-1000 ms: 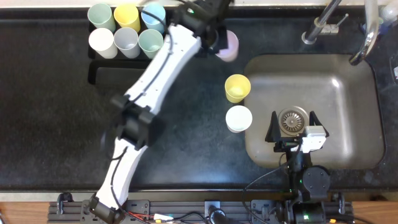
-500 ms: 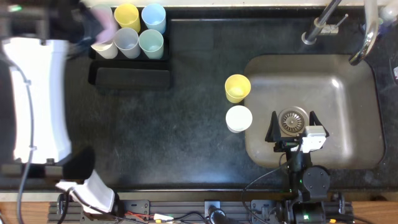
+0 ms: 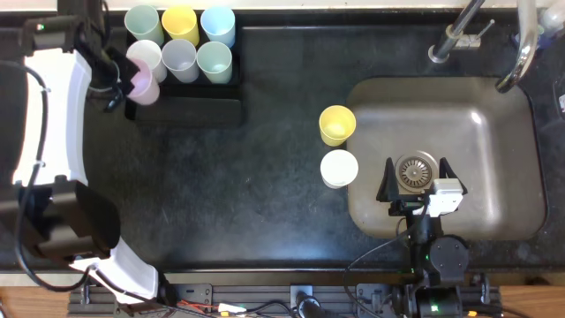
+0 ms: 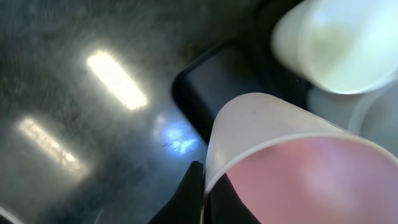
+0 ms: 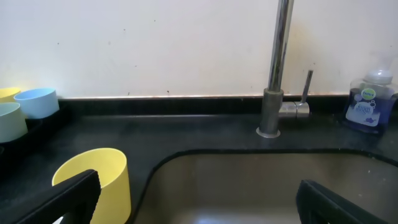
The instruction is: Store Cups
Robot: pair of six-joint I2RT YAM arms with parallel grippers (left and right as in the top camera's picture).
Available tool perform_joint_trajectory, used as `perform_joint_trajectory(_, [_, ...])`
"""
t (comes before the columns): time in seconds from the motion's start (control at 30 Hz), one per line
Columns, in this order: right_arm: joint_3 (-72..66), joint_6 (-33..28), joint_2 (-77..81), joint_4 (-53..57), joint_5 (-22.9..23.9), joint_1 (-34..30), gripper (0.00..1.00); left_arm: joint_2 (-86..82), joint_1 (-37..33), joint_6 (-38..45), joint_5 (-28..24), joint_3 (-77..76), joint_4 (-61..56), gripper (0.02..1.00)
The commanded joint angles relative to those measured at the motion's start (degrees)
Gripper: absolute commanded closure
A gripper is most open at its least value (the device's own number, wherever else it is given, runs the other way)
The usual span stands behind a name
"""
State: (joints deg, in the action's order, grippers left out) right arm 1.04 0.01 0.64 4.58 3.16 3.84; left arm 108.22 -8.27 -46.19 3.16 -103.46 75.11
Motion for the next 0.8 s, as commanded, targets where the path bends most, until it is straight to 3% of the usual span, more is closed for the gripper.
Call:
perform_joint_trajectory(0.03, [-0.76, 0.46, -0.44, -0.28, -0.35, 0.11, 0.005, -1.92, -0.79, -0.57, -0.92, 4.66, -1.75, 0.982])
perform_joint_trajectory(0.23, [-0.76, 0.46, -0.44, -0.28, -0.35, 0.11, 0.003, -2.73, -0.76, -0.59, -2.64, 11.65, -11.72, 0.982])
perform_joint_trajectory(0.8, [-0.76, 0.44, -0.44, -0.28, -0.35, 0.11, 0.003, -2.54, -2.40, -0.61, -2.21, 17.75, -18.38, 0.982])
